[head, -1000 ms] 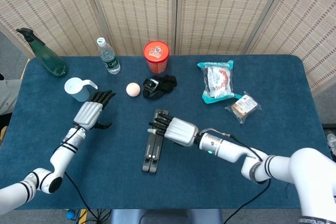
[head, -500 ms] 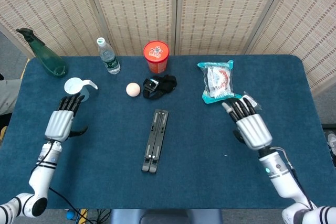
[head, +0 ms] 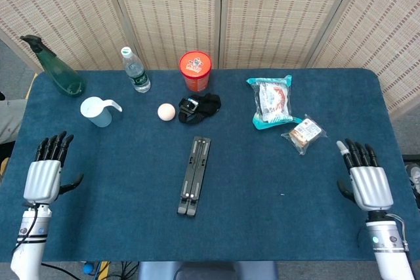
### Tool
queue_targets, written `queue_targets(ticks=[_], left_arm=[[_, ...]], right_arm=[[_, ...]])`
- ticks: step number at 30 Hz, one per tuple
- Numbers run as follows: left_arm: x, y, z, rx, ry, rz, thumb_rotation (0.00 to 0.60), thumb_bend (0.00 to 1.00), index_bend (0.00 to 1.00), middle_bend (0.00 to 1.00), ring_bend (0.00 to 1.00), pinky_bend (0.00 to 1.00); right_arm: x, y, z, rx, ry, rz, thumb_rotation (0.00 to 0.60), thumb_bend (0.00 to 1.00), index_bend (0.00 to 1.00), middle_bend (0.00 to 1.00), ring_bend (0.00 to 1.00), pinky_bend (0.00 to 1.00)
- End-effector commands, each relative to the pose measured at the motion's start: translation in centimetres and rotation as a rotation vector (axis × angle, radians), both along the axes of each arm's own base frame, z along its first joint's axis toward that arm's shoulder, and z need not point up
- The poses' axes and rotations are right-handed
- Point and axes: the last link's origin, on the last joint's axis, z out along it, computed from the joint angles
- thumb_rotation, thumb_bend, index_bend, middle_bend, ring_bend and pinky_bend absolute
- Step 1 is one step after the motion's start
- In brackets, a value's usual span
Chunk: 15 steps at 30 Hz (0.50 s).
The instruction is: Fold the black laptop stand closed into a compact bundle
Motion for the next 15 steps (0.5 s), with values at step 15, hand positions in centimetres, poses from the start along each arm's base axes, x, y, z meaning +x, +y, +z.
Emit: queue_targets(ticks=[15], left_arm=[[0.8,-2.7,0.1,-0.005,0.015,-0.004,0.6,0.19,0.06,0.01,0.0,0.0]], right_arm=[[-0.5,2.1,1.6,-0.04,-0.002,-0.038,0.6,0.25,0.0,0.05,0.0,0.0]])
